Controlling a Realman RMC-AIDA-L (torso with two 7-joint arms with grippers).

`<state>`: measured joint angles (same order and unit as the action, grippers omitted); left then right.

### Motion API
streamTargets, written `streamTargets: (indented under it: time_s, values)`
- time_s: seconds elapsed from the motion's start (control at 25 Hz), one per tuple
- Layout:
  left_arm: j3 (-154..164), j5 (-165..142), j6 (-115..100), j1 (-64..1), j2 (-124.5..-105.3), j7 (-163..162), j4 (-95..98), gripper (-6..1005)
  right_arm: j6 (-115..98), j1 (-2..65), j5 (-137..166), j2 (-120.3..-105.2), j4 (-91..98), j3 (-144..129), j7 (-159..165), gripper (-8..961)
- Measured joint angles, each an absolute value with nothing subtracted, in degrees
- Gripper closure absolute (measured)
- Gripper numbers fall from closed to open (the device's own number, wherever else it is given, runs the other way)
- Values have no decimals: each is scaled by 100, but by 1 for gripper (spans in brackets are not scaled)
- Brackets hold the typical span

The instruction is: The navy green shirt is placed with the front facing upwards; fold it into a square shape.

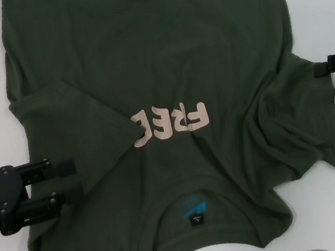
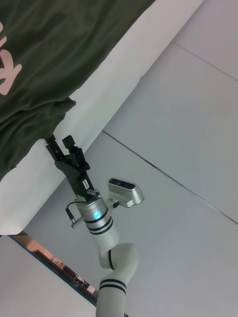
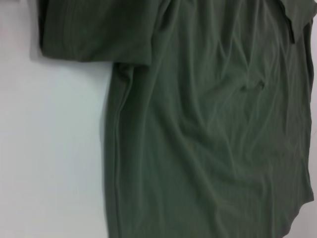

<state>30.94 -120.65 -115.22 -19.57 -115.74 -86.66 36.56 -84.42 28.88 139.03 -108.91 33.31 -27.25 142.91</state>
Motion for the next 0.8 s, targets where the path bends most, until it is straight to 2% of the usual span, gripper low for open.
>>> streamTargets:
  time_s: [0.8]
  values:
    - [3094,-12068,-11513,-1951,-11574,-8666,3656,334,-8424,2901,13899,-10920,3271,-2714,14290,44]
